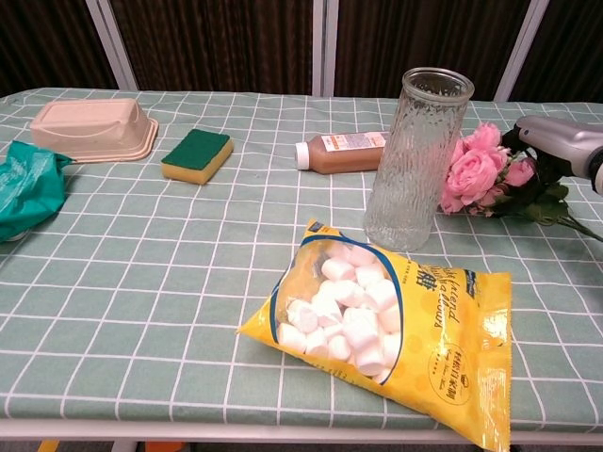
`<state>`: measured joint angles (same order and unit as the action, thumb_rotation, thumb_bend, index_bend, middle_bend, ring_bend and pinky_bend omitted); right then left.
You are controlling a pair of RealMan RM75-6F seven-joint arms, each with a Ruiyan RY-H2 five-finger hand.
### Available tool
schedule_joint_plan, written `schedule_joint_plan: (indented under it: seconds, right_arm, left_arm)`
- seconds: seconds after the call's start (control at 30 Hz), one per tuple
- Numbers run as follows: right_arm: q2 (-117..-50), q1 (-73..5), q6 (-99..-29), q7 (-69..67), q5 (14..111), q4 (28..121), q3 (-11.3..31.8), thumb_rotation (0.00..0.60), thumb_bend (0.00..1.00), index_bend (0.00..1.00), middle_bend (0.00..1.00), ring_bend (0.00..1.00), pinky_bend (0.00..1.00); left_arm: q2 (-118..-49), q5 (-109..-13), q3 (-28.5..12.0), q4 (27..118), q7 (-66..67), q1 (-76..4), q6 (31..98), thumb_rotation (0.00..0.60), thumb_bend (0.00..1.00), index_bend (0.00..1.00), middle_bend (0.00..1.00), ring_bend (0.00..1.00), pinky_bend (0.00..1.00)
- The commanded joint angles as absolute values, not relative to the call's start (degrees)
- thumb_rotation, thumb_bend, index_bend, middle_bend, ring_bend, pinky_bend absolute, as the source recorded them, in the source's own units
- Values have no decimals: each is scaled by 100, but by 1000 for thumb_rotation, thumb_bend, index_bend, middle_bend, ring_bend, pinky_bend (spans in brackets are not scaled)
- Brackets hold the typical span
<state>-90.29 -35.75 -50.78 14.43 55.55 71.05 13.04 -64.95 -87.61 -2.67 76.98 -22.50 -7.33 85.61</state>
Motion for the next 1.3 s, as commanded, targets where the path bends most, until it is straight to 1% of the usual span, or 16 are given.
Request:
schedule_joint_plan:
  seconds: [0.03, 0.17, 0.27, 0.4, 0.47, 0.53, 0.6, 0.7, 0.8, 0.9, 1.1, 1.3]
  right_arm:
    - [-8773, -3468, -5162, 1324, 5554, 7342, 1337, 600, 103, 624, 555, 206, 0]
    - [-8339, -3246, -5576, 1070, 5755, 7756, 1438, 600, 107, 625, 555, 207, 0]
    - [-7833, -3044, -6008, 890, 5971, 8264, 1580, 600, 108, 625, 553, 207, 0]
    - [-7142, -2772, -6745, 572, 6407, 9021, 1881, 600, 111, 625, 552, 207, 0]
    - [-6925, -2684, -7147, 379, 6695, 9320, 2056, 600, 112, 628, 551, 207, 0]
    - [-6862, -2638, -7520, 162, 6968, 9506, 2214, 600, 111, 631, 549, 207, 0]
    - [-6971, -2635, -7999, -129, 7307, 9599, 2394, 600, 111, 633, 548, 207, 0]
    - [-7381, -2740, -8646, -608, 7823, 9489, 2579, 600, 110, 633, 548, 207, 0]
    - [-7833, -2872, -9129, -1098, 8231, 9344, 2656, 600, 111, 632, 548, 207, 0]
    - [-8236, -2998, -9439, -1480, 8484, 9208, 2669, 600, 108, 630, 548, 207, 0]
    - [-8772, -3228, -9608, -2237, 8692, 8926, 2643, 600, 100, 627, 547, 208, 19]
    - [-9166, -3484, -9490, -2758, 8716, 8511, 2603, 600, 80, 617, 544, 208, 24]
  left_arm:
    - [-6507, -8772, -266, 7704, -2239, -744, 8551, 600, 12, 85, 0, 0, 65]
    - [-6519, -8803, -262, 7740, -2192, -780, 8516, 600, 13, 85, 0, 0, 65]
    - [-6514, -8816, -258, 7776, -2150, -804, 8483, 600, 13, 85, 0, 0, 65]
    - [-6503, -8832, -262, 7840, -2081, -837, 8457, 600, 13, 85, 0, 0, 65]
    - [-6500, -8846, -262, 7876, -2038, -848, 8457, 600, 13, 86, 0, 0, 65]
    - [-6500, -8844, -267, 7901, -2003, -855, 8456, 600, 13, 85, 0, 0, 65]
    - [-6501, -8841, -266, 7930, -1974, -854, 8460, 600, 13, 85, 0, 0, 65]
    - [-6497, -8846, -265, 7958, -1929, -853, 8470, 600, 12, 85, 0, 0, 65]
    - [-6491, -8837, -272, 7978, -1915, -846, 8489, 600, 13, 86, 0, 0, 65]
    - [-6477, -8826, -272, 7983, -1913, -839, 8492, 600, 12, 86, 0, 0, 65]
    - [-6448, -8802, -282, 7975, -1917, -827, 8507, 600, 13, 85, 0, 0, 65]
    - [-6446, -8784, -280, 7939, -1924, -829, 8483, 600, 13, 86, 0, 0, 65]
